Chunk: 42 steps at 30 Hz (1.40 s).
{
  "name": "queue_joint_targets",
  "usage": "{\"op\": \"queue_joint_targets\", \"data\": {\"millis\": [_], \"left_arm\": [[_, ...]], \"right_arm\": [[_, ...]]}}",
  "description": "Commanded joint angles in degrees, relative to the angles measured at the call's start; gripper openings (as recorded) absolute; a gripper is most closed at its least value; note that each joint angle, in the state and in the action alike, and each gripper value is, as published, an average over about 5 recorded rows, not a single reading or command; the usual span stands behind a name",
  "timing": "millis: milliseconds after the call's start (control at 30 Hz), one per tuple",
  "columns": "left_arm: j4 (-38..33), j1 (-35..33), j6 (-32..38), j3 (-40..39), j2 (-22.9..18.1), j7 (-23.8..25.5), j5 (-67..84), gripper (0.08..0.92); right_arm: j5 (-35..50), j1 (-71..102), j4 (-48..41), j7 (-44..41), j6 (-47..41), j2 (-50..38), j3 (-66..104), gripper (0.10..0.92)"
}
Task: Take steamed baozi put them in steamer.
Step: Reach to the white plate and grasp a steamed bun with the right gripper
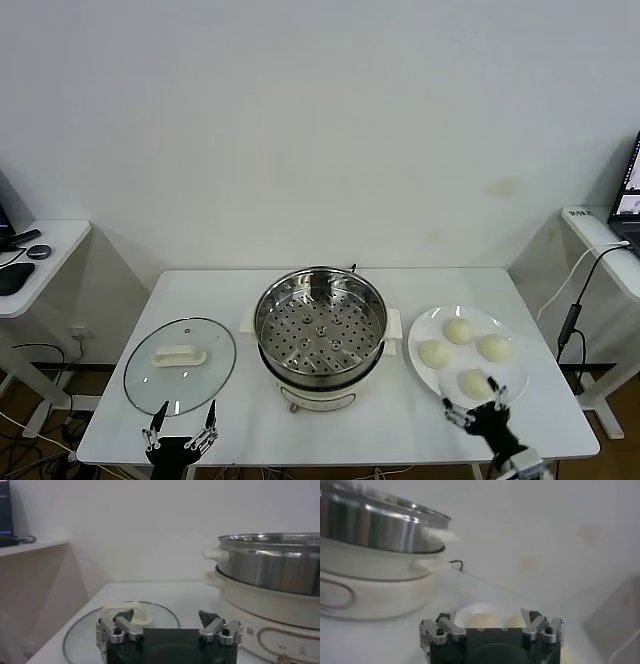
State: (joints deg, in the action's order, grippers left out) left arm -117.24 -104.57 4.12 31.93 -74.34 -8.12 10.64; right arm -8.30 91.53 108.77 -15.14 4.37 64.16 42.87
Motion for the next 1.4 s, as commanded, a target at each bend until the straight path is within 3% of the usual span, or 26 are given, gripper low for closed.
{"op": "queue_joint_targets", "data": {"millis": [33,233,467,667,800,1100,1400], "left_arm": [[-0.4,0.1,-1.5,0.5,0.2,0.7,-1.6,0.823],[-0.4,0.1,-0.9,0.5,-0.3,0.8,-3.6,0.823],[-0.5,0.0,-0.5,0.9,-0.9,0.6,-5.3,0.823],[-0.7,-0.1,-0.6,1.8,-1.6,0.5,-5.6,0.823],[-0.6,0.1,-0.6,2.5,-2.1,0.3,-5.4,0.823],[-0.8,0.2,-0.6,3.6,-2.5,0.2,-5.2,0.823],[-1.2,-0.5,0.4,4.5,-2.4,0.4,-5.4,0.823]], "right_arm": [[-20.1,-9.4,-4.9,-10.4,1.9,-16.2,5.3,0.823],[-19.4,-21.9,-11.2,-19.3,-1.2,-27.9,-1.5,0.823],[-12.0,-51.5,-22.9,-32.2,-7.1,-35.5,-29.6,0.823],[-8.1,-77.7,-34.0,-44.1,-8.5,-33.3,-58.8,0.823],[-6.9,-85.7,-38.5,-49.9,-9.1,-30.1,-69.1,0.823],[-9.4,-89.3,-44.2,-54.3,-10.3,-25.9,-77.2,0.823],[-10.1,-87.5,-50.4,-51.5,-5.2,-20.8,-76.8,0.823]]}}
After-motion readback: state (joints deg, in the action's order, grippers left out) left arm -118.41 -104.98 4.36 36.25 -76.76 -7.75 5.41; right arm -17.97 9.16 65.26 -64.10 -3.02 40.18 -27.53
